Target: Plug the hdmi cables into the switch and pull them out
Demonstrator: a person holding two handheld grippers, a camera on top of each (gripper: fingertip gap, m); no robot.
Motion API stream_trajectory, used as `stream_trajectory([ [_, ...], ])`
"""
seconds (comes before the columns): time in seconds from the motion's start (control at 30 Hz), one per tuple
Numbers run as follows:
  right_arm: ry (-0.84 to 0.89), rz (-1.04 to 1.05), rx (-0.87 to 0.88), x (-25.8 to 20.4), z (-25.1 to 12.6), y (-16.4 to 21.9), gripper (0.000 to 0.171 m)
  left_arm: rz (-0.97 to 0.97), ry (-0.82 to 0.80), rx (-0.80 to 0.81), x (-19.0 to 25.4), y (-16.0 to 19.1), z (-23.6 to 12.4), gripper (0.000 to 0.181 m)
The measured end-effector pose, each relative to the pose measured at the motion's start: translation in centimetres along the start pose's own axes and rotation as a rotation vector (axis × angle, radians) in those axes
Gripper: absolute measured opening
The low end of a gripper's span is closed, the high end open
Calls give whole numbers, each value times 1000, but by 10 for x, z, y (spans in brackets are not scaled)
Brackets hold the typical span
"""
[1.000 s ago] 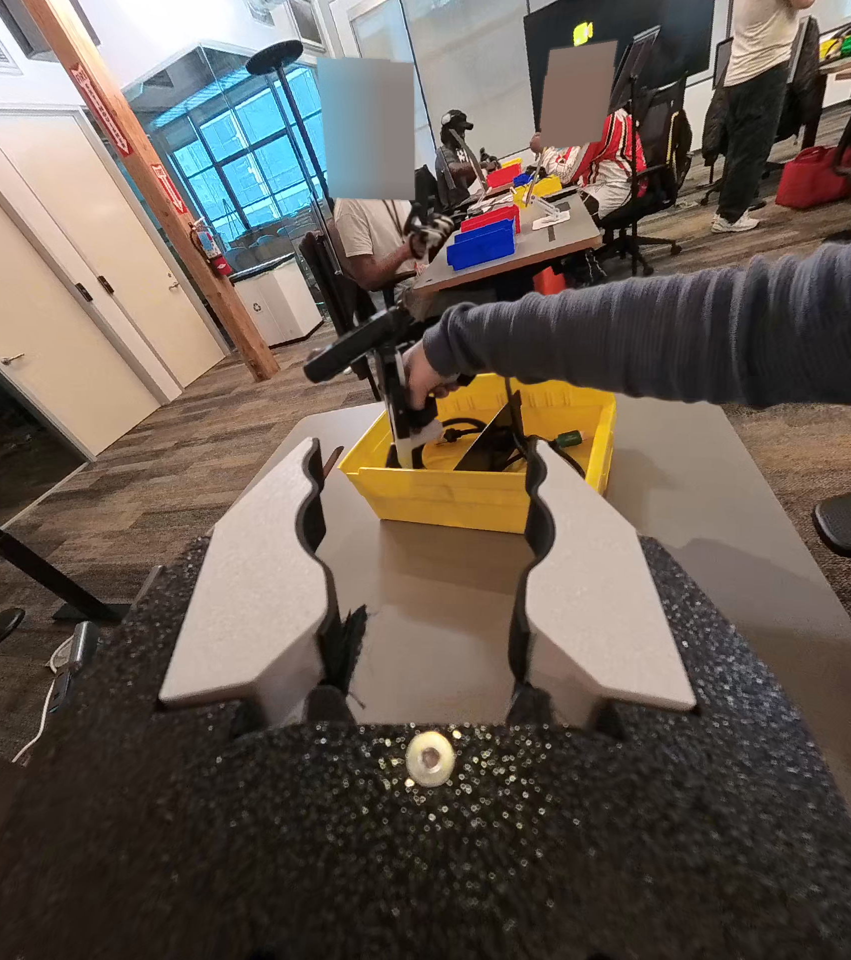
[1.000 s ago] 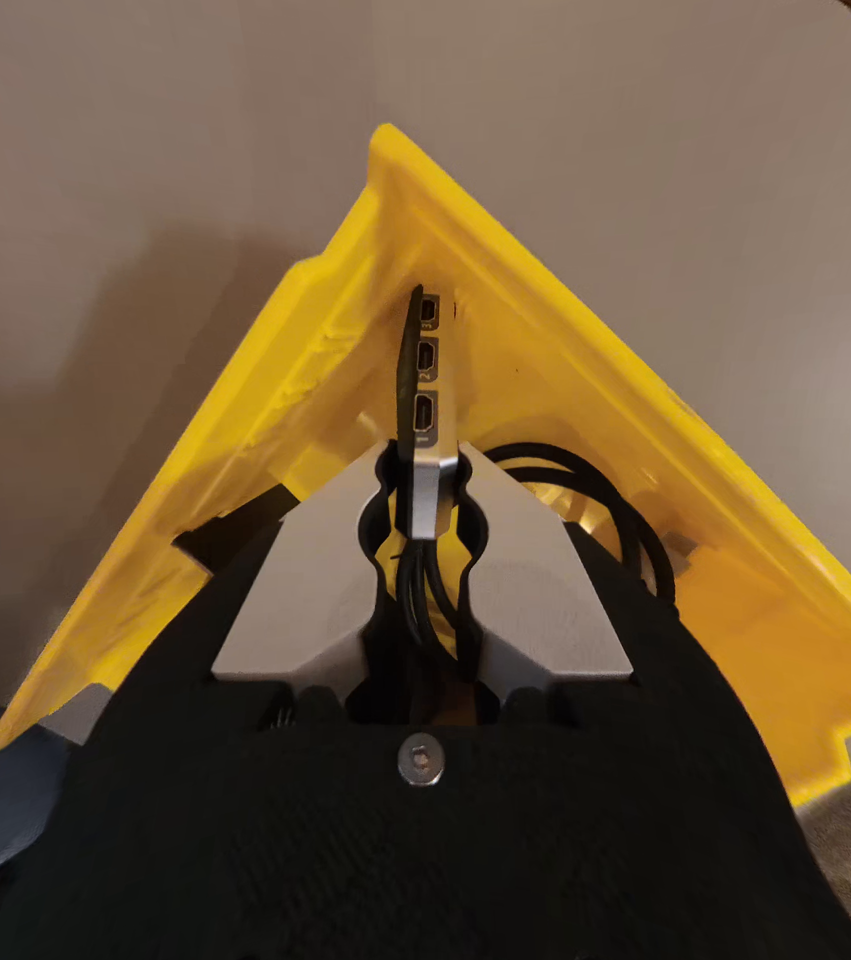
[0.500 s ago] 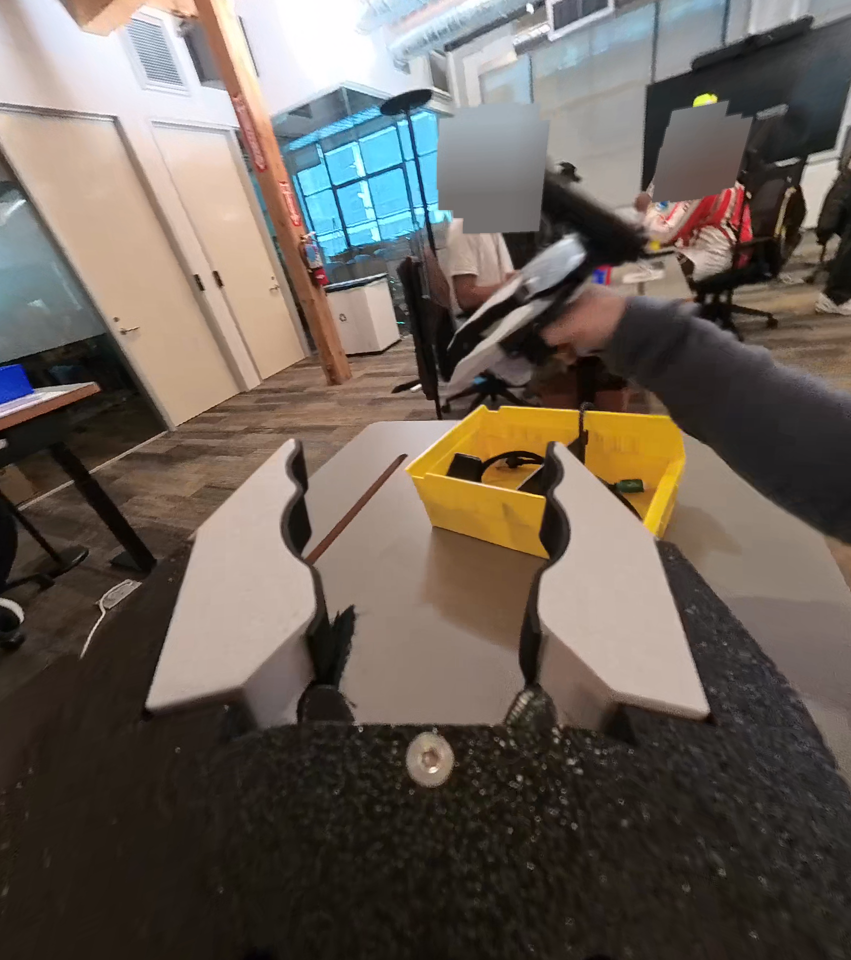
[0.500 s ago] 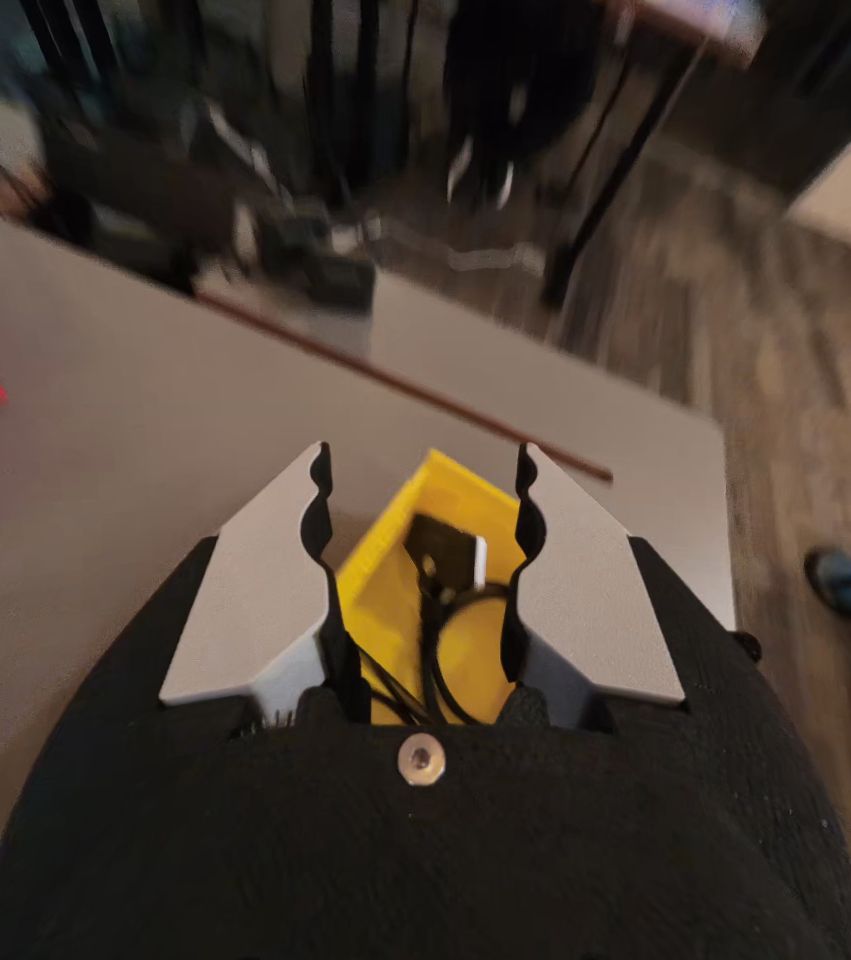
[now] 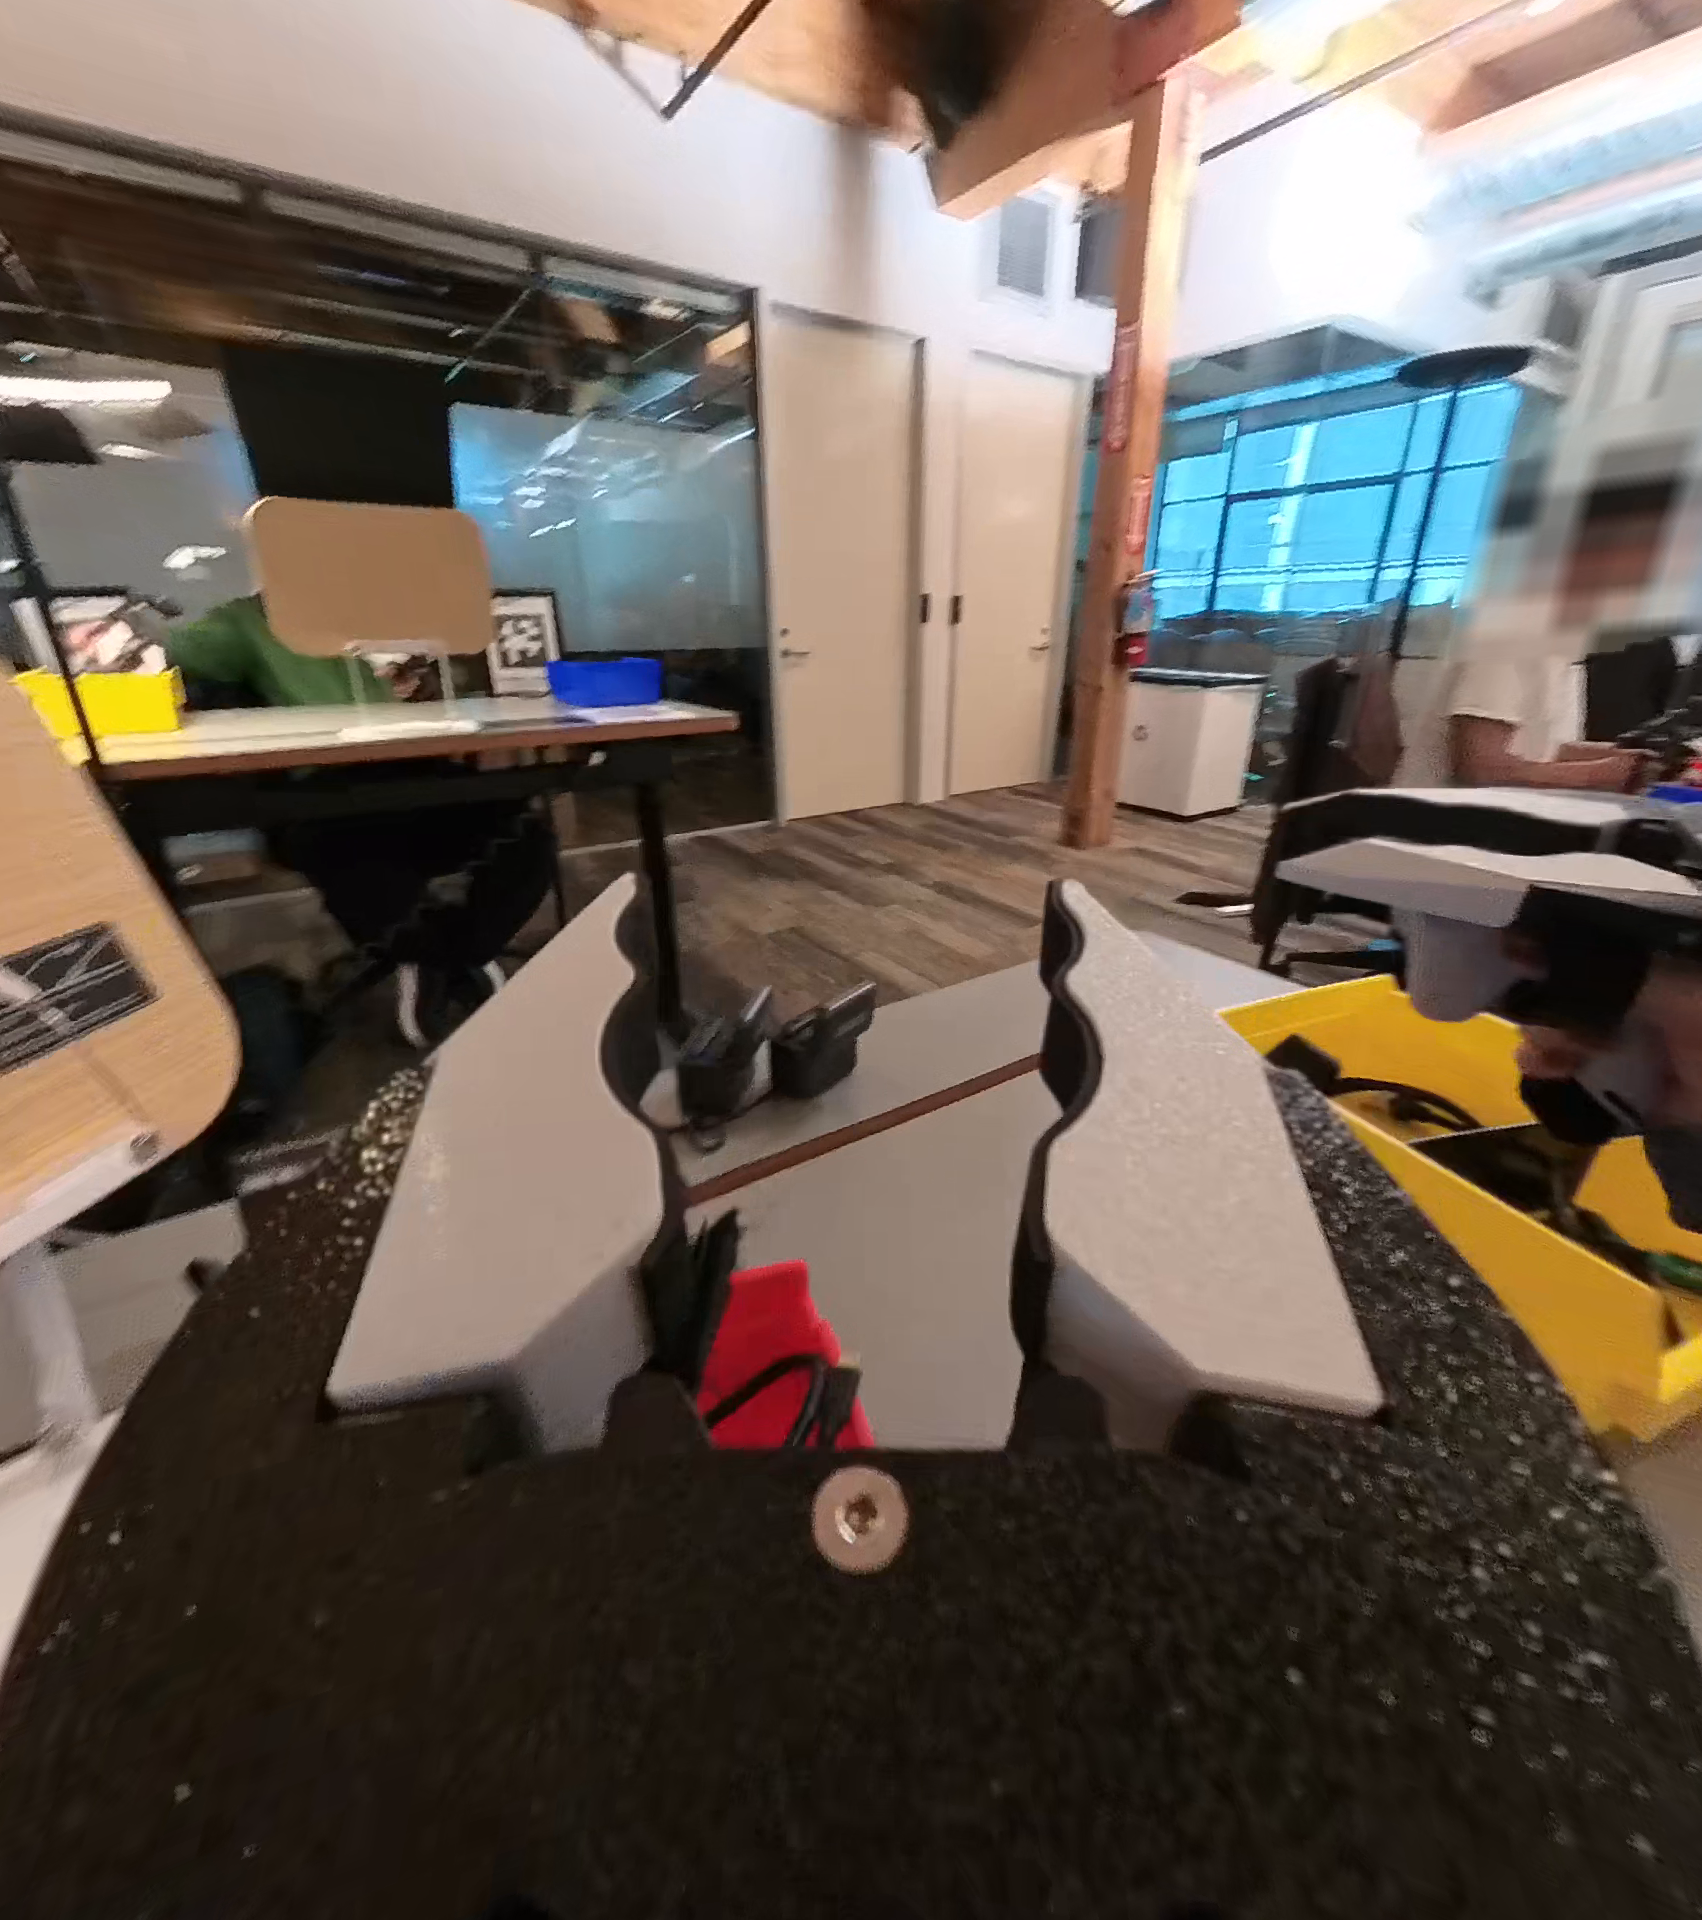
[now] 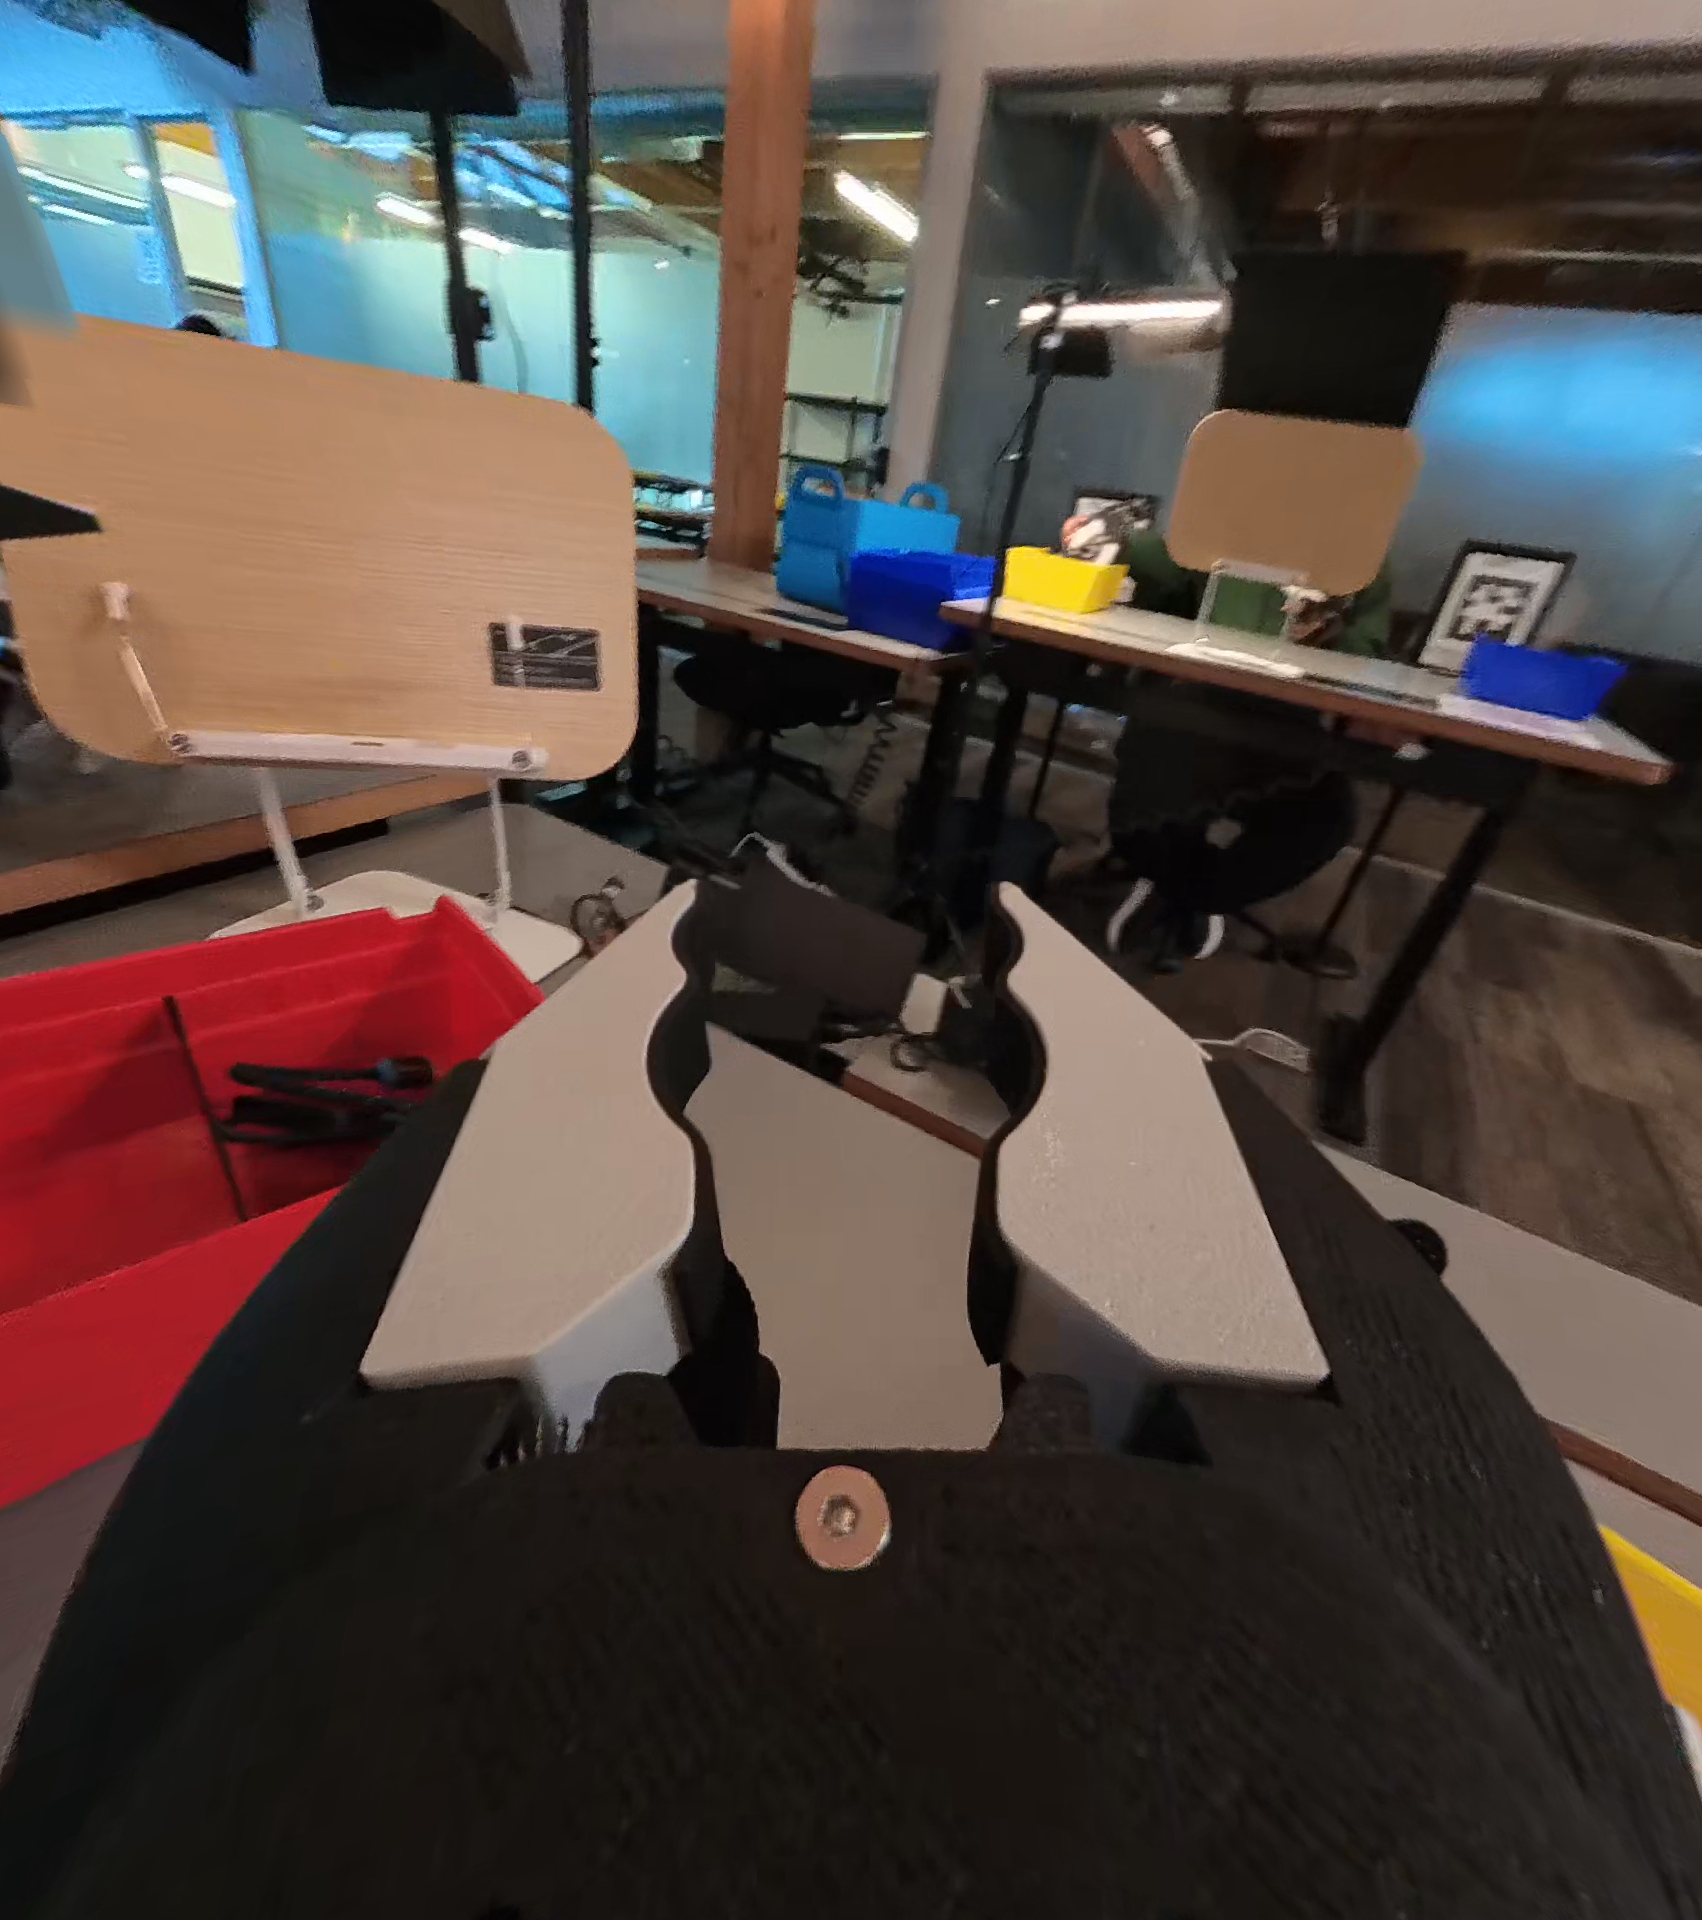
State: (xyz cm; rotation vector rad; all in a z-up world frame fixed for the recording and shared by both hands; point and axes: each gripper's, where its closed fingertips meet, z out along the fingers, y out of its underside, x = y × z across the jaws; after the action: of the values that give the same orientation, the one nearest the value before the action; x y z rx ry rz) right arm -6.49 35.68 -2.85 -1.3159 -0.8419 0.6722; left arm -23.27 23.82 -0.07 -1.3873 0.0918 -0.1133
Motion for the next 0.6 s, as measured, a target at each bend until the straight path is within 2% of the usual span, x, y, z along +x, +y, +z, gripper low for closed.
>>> stream_trajectory([
  [0.13,-96,-34,-14,-19,11,7,51,6,-102,-95,-23,17,-2,73],
  [0.2,-100,-47,-31,-19,12,11,51,62,-90,-170,-23,31,1,74],
  [0.27,-93,-36,-26,-14,10,11,51,162,-54,-319,-19,56,3,76],
  [0.4,-131,22,16,-10,1,6,50,397,-74,-752,-29,129,-9,83],
  [0.6,-147,82,51,-1,-11,2,49,346,-1,-1012,-24,181,-13,71],
])
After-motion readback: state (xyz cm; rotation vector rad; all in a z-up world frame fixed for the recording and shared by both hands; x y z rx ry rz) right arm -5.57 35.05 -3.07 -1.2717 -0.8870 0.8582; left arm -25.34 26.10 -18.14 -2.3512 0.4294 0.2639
